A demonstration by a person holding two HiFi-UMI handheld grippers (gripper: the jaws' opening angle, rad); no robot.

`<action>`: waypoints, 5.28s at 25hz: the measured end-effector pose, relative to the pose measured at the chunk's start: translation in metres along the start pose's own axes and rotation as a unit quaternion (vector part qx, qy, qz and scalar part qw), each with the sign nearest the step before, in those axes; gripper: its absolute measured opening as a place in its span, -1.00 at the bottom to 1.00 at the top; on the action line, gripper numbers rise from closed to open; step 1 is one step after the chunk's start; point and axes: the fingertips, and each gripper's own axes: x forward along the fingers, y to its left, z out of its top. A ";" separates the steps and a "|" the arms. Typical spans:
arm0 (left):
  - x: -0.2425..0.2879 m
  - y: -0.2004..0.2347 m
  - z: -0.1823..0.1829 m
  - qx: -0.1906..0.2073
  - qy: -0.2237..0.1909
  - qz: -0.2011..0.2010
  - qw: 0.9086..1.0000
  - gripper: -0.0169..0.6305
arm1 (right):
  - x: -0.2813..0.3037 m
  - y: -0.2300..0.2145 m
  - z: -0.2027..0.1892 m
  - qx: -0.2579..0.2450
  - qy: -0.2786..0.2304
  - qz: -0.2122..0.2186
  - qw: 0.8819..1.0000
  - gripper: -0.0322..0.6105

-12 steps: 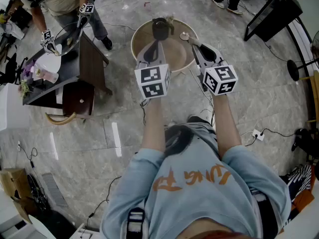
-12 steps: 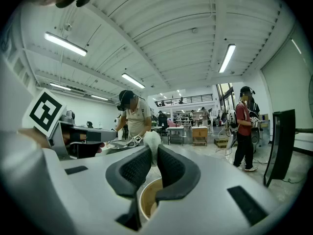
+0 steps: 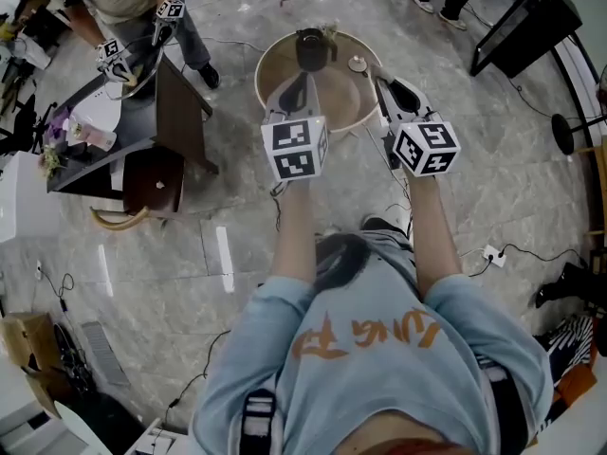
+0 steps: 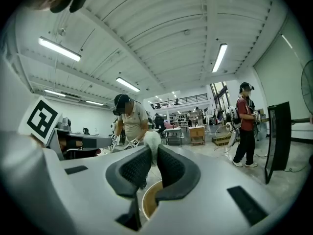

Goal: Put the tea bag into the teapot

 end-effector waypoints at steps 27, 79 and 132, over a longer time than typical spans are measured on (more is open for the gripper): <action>0.024 0.002 0.007 -0.018 0.009 -0.038 0.999 -0.87 | 0.014 -0.019 0.026 -0.022 -0.021 -0.014 0.999 -0.74; 0.236 0.051 -0.077 -0.042 0.158 -0.011 0.987 -0.87 | 0.200 -0.171 -0.075 0.113 0.080 -0.023 0.990 -0.74; 0.354 0.154 -0.268 -0.144 0.376 0.018 0.915 -0.87 | 0.366 -0.141 -0.300 0.049 0.408 0.035 0.911 -0.73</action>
